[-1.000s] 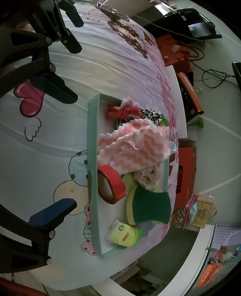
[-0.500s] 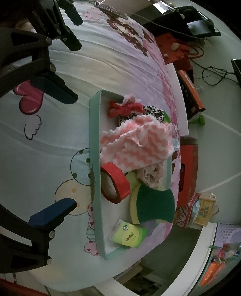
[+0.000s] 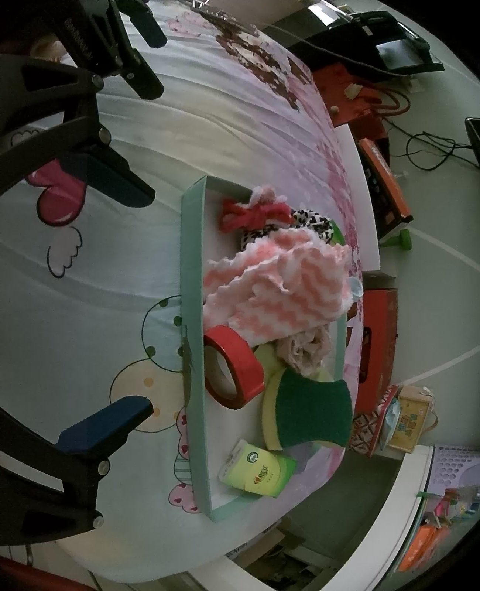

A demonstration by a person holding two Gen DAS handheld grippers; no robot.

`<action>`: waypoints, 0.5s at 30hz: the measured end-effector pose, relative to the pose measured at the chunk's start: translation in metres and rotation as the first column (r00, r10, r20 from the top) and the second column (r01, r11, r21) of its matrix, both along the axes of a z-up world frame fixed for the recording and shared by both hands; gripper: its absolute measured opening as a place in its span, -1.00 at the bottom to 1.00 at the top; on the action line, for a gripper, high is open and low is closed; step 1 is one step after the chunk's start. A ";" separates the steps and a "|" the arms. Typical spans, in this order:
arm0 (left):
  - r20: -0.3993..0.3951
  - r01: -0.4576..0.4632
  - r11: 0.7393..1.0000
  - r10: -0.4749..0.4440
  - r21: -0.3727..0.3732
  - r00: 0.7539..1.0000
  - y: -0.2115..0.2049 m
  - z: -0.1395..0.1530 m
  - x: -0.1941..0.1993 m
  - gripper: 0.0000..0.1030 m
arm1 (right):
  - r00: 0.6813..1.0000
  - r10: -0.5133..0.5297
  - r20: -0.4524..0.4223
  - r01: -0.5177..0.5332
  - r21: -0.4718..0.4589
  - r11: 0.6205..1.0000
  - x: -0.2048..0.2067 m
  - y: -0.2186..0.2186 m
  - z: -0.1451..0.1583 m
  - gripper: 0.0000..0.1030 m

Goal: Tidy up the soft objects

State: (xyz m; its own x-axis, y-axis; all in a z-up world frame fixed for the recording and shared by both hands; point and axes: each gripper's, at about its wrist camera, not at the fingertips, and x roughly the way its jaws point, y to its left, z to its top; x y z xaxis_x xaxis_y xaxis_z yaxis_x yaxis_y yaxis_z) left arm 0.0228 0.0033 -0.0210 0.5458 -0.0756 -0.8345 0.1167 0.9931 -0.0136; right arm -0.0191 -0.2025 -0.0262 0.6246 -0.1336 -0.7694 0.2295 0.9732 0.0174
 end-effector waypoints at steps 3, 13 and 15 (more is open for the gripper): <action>-0.002 0.000 1.000 0.000 0.003 1.000 0.000 -0.001 0.000 0.81 | 1.000 -0.001 -0.002 0.001 0.000 1.000 0.000 0.000 -0.001 1.00; -0.007 -0.001 1.000 0.001 0.009 1.000 -0.001 -0.002 0.000 0.81 | 1.000 -0.006 -0.012 0.006 0.003 1.000 0.002 0.000 -0.004 1.00; -0.006 0.002 1.000 -0.002 0.007 1.000 -0.001 -0.002 0.000 0.81 | 1.000 -0.006 -0.012 0.006 0.003 1.000 0.002 -0.001 -0.004 1.00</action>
